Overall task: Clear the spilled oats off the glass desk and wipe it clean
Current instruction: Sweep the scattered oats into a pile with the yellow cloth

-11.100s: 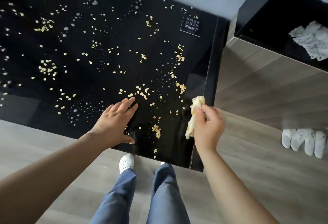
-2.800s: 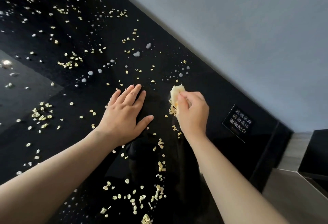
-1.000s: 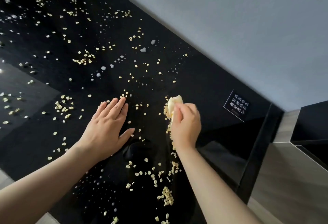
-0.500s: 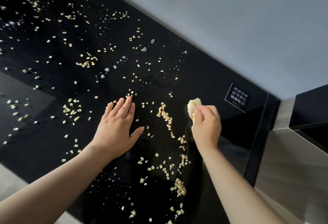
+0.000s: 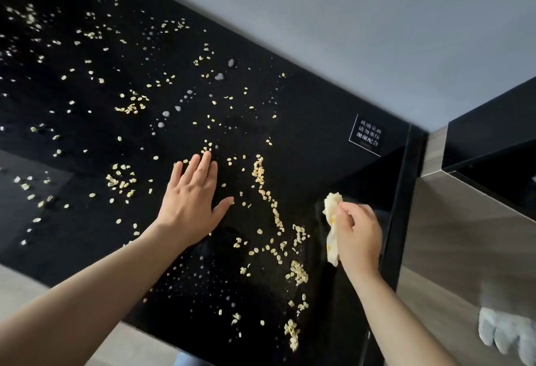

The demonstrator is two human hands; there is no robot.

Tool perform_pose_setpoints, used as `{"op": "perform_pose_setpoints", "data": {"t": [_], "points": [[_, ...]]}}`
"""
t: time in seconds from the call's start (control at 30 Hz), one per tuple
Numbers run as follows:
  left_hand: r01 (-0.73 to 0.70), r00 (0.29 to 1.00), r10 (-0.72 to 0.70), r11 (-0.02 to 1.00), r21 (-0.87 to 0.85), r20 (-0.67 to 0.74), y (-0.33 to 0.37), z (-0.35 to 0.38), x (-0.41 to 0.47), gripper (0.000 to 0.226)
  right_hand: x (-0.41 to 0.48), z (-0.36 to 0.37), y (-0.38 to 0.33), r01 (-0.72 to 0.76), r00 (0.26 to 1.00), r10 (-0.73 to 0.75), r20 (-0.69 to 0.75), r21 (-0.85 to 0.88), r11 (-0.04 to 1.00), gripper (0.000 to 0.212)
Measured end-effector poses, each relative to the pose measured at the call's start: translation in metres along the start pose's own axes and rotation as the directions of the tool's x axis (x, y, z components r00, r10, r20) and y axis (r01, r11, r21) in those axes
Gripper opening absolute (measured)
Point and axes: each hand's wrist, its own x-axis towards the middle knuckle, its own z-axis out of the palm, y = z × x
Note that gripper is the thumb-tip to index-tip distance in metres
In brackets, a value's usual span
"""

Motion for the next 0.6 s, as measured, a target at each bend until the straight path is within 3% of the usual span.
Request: {"op": "perform_pose_setpoints", "data": {"t": [0.07,0.17,0.3,0.4,0.6], "points": [[-0.011,1.0,0.01,0.999,-0.044,-0.02,0.004,-0.003,-0.004,0.089,-0.011,0.013,0.008,-0.063,0.994,0.063,-0.088,0.001,0.998,0.017],[-0.048,0.998,0.045,0.993,-0.106,-0.032,0.01,-0.003,-0.022,0.084,-0.025,0.043,-0.008,-0.019,0.986,0.021,-0.168,0.015,1.0,0.013],[-0.075,0.996,0.078,0.994,-0.075,0.044,0.013,0.005,-0.061,0.086,-0.043,0.071,-0.046,0.171,0.985,-0.171,0.008,0.044,0.984,0.009],[-0.071,0.995,0.072,0.997,-0.019,0.062,0.012,0.006,-0.079,0.09,-0.035,0.061,-0.054,0.145,0.97,-0.161,0.181,0.096,0.985,0.013],[-0.061,0.994,0.057,0.997,0.04,0.098,0.026,0.01,-0.103,0.093,-0.025,-0.014,0.001,0.072,0.994,-0.077,0.082,0.067,0.995,0.016]]}}
